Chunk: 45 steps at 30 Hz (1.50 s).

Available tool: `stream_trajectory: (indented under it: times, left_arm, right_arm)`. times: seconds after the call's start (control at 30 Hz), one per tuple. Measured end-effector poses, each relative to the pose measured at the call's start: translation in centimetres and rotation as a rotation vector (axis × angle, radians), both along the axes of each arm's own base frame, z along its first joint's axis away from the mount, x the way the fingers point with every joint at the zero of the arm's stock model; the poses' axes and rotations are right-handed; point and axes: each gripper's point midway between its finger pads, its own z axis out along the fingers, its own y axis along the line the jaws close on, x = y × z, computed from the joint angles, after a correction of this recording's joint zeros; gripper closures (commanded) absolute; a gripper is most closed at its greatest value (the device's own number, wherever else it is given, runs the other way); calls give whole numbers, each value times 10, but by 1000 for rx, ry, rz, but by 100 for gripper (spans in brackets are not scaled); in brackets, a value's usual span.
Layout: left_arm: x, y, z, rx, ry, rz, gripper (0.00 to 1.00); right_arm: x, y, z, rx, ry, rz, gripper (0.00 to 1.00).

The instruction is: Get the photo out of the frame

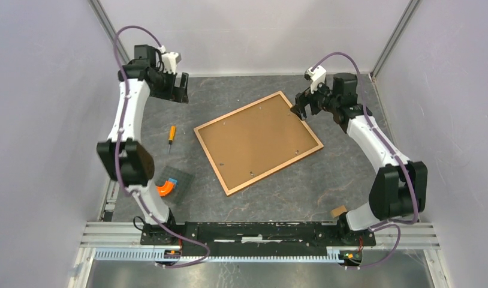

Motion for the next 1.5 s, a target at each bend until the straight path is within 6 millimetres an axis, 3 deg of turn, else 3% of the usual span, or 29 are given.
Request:
stream_trajectory:
  times: [0.07,0.13,0.23,0.33,0.43,0.57,0.67,0.87,1.0,1.13,1.33,1.5]
  left_arm:
    - [-11,-28,45,-70,-125,-98,0]
    - [-22,-58,77,-138,-208,-196,0]
    - [-41,-101,87,-213,-206,-325,0]
    - [-65,-145,55,-216,-99,-450,0]
    - [-125,-191,-22,-142,72,-607,0]
    - [-221,-218,-99,41,229,-835,8]
    - [-256,-227,-119,135,242,-946,16]
    - [-251,-248,-123,180,144,-957,27]
    - [-245,-259,-140,203,141,-936,33]
    - [-242,-262,-163,230,181,-915,40]
    - [-245,-265,-167,236,196,-914,67]
    - [-249,-272,-166,221,218,-921,93]
  right_arm:
    - [-2,-6,11,-1,-37,-23,2]
    - [-5,-13,20,7,-61,-57,2]
    - [-3,-28,25,27,-66,-118,2]
    - [-3,-46,16,49,-35,-151,2]
    - [-7,-62,0,69,20,-180,2]
    - [-14,-81,-26,115,120,-216,2]
    - [-21,-90,-44,153,202,-231,2]
    - [-35,-95,-67,193,295,-248,2]
    - [-44,-91,-78,232,355,-265,2]
    - [-42,-84,-68,323,378,-288,2]
    - [-37,-81,-58,386,366,-318,2]
    - [-61,-76,-82,435,446,-360,2]
